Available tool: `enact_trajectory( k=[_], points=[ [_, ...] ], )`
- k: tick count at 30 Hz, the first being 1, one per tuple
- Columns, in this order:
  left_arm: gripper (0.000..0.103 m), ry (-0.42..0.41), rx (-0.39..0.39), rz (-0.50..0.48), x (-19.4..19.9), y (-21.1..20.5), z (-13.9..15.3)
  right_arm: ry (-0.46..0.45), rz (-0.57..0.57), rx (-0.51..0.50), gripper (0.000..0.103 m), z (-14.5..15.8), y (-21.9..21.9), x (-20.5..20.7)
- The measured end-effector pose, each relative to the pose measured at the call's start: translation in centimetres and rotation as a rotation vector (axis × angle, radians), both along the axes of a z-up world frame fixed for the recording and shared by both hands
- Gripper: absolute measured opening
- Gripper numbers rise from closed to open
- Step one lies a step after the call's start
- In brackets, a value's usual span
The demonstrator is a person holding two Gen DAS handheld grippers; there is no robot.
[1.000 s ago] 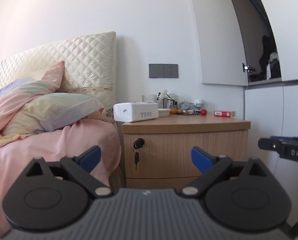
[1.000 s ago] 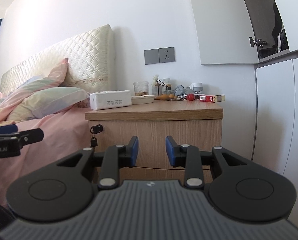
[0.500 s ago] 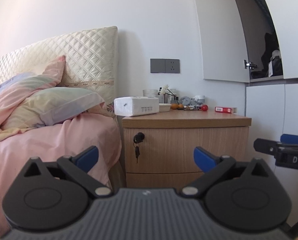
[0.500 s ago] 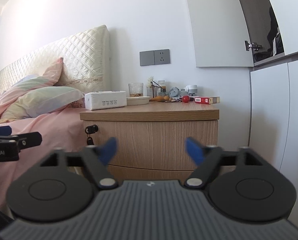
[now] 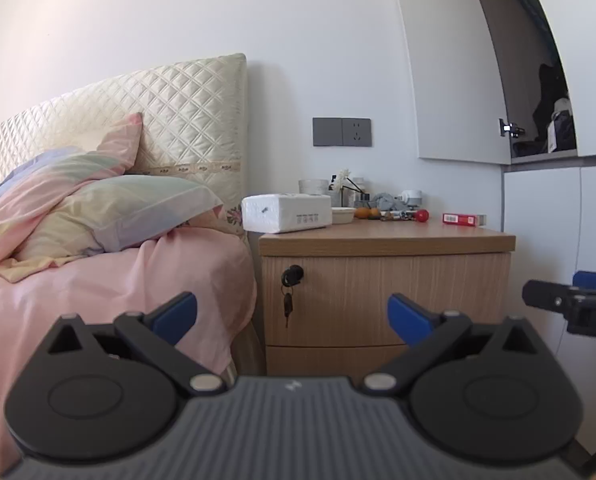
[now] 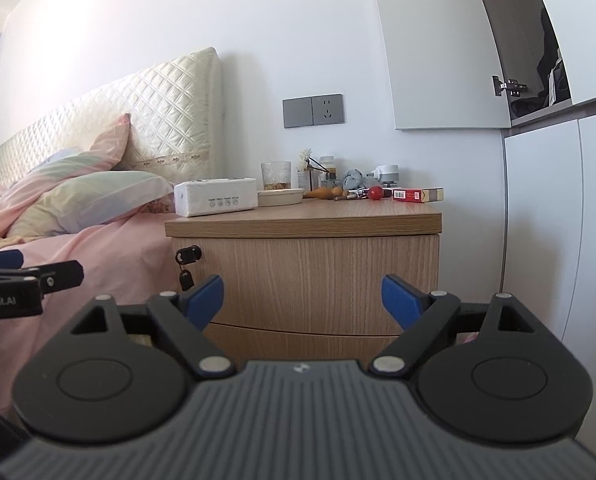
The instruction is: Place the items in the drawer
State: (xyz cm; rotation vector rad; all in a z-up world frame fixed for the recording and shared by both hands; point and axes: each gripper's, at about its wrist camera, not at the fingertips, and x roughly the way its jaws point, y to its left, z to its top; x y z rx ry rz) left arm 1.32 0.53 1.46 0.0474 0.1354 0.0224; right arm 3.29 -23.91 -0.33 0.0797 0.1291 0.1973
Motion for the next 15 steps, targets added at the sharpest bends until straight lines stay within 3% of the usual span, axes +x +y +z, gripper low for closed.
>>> enact_trajectory(
  k=[15],
  points=[
    [0.103, 0.004, 0.009, 0.005, -0.09, -0.11, 0.03, -0.003, -0.005, 0.004, 0.088, 0.00, -0.03, -0.05]
  ],
)
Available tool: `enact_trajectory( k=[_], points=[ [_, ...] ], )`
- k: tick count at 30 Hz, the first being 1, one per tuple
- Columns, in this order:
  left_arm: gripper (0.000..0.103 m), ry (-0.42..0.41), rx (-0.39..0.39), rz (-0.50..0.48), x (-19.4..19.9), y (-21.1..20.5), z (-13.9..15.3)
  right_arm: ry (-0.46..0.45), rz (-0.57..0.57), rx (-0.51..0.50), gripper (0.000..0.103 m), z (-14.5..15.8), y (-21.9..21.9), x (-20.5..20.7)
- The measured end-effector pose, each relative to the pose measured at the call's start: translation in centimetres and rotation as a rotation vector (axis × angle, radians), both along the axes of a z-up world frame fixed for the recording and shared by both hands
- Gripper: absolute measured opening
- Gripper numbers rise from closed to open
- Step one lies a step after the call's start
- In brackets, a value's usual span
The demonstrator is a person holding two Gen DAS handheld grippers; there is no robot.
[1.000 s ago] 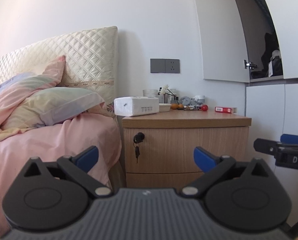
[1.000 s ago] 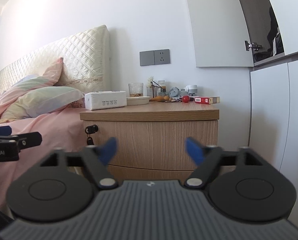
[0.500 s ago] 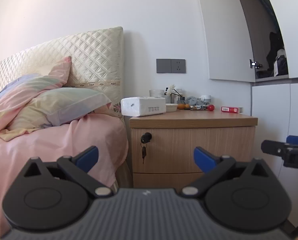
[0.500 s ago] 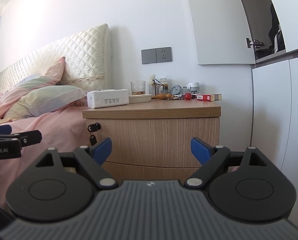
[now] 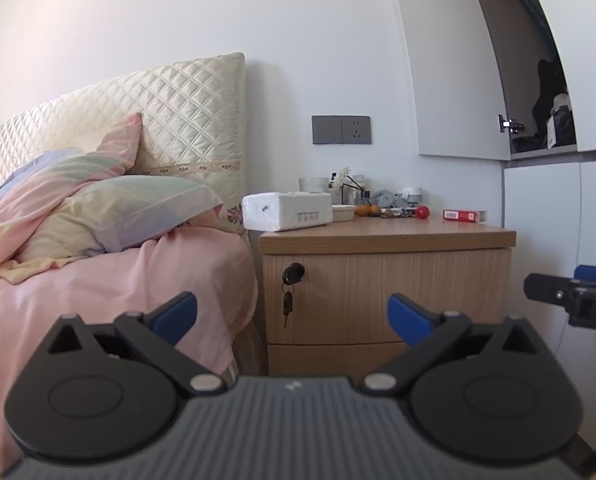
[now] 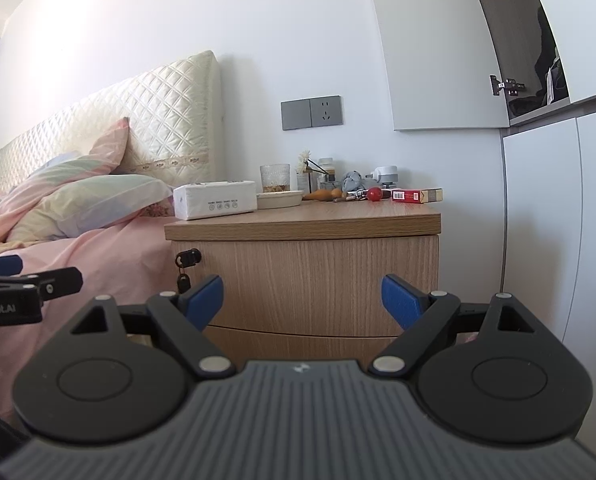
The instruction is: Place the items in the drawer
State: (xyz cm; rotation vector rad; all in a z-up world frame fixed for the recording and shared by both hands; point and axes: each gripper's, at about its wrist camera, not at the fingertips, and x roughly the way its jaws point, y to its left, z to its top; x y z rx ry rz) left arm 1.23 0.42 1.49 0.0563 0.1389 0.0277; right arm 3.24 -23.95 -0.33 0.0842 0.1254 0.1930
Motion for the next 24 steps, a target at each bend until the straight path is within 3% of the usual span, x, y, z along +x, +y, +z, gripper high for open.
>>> enact_trajectory(
  k=[24],
  points=[
    [0.103, 0.005, -0.003, 0.008, -0.20, 0.27, 0.00, 0.008, -0.009, -0.011, 0.088, -0.19, 0.24, 0.04]
  ],
)
